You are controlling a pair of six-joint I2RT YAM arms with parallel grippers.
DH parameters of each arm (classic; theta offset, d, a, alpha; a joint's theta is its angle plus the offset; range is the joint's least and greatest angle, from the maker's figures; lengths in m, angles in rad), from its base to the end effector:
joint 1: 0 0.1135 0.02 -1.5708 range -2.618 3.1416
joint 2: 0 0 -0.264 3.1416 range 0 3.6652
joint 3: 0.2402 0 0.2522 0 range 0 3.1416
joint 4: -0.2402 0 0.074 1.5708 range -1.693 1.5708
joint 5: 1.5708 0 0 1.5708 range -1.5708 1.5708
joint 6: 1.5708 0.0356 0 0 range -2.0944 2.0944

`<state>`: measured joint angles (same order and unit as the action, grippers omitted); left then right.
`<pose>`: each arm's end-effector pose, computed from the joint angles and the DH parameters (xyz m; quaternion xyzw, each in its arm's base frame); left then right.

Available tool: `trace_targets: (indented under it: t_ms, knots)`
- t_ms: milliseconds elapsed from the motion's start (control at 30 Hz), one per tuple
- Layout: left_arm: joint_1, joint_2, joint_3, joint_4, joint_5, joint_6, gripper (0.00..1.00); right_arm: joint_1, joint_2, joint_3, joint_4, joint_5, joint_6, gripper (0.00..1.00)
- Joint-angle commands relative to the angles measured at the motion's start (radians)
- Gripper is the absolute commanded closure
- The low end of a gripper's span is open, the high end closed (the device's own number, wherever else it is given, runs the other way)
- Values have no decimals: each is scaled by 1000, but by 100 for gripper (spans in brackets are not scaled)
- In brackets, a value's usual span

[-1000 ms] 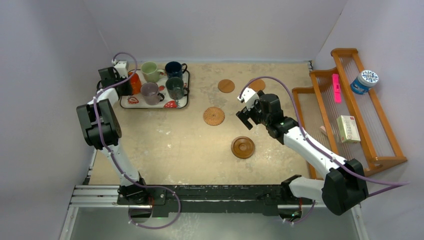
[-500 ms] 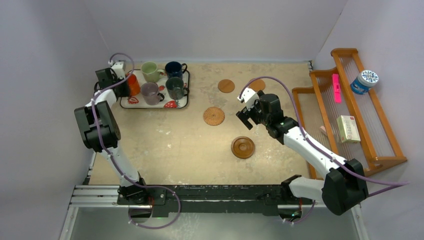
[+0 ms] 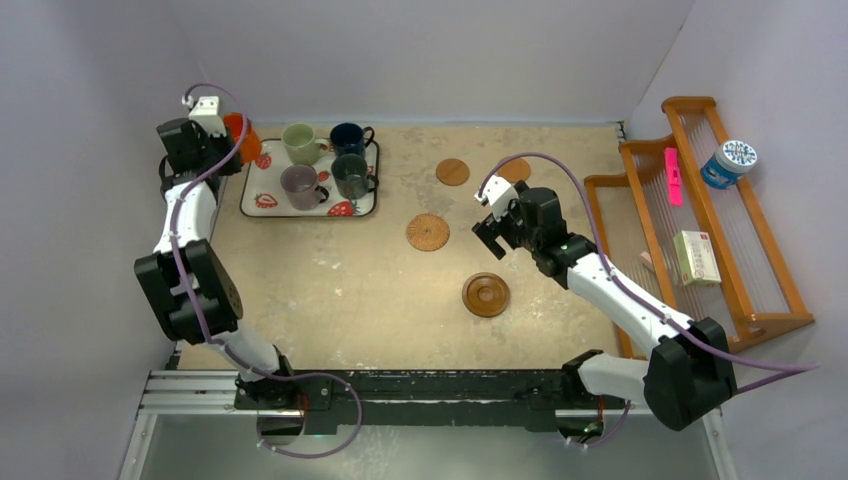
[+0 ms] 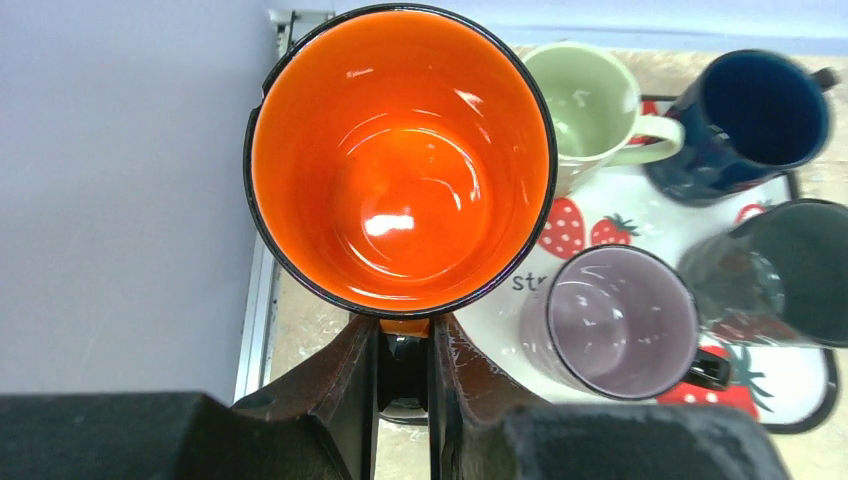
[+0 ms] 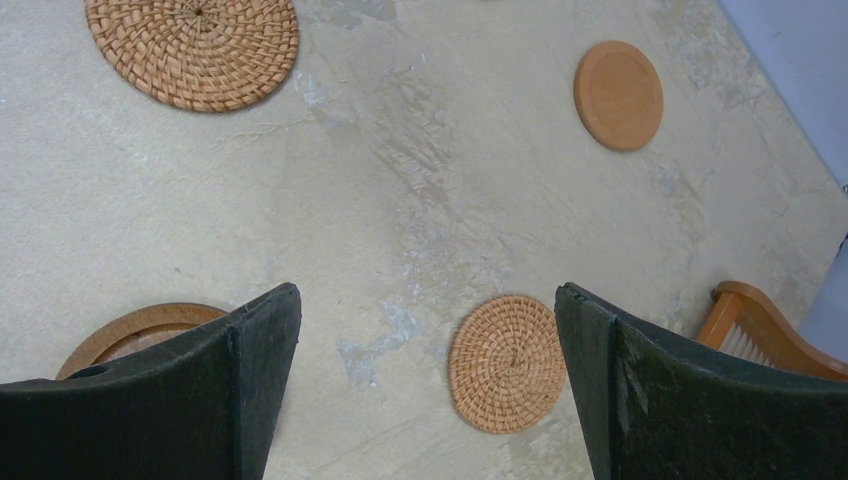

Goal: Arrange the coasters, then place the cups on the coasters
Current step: Pick up the cup from the tray, then place the cup on the coaster.

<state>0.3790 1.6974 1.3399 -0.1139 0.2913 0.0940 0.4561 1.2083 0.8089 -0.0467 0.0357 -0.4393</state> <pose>0.3755 0.1385 0.2968 -0.0448 0.8459 0.0008 0.5315 0.2468 0.1197 0.2731 -0.3576 0.7666 -0.0106 0.5332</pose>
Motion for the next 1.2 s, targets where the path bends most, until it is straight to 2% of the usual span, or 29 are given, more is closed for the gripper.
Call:
trace_targets:
  t_ms: [0,167,367,567,900,1167]
  knots:
    - [-3,-126,-11,45,97,-42,100,1,-32,-6,26,24,-14,1]
    - [-59,-219,-41,-9,121,-37,100,1,-39,10,7,31,-13,1]
    - [-207,-328,-87,-68,89,-9,100,1,-65,10,-5,39,-22,1]
    - [-314,-404,-128,-110,131,8,100,-9,-93,0,1,82,-18,1]
    - [-495,-473,-222,-145,178,57,100,-154,-80,-7,1,-26,8,1]
    - [-588,-488,-270,-146,209,95,100,-238,-71,-109,109,-89,0,1]
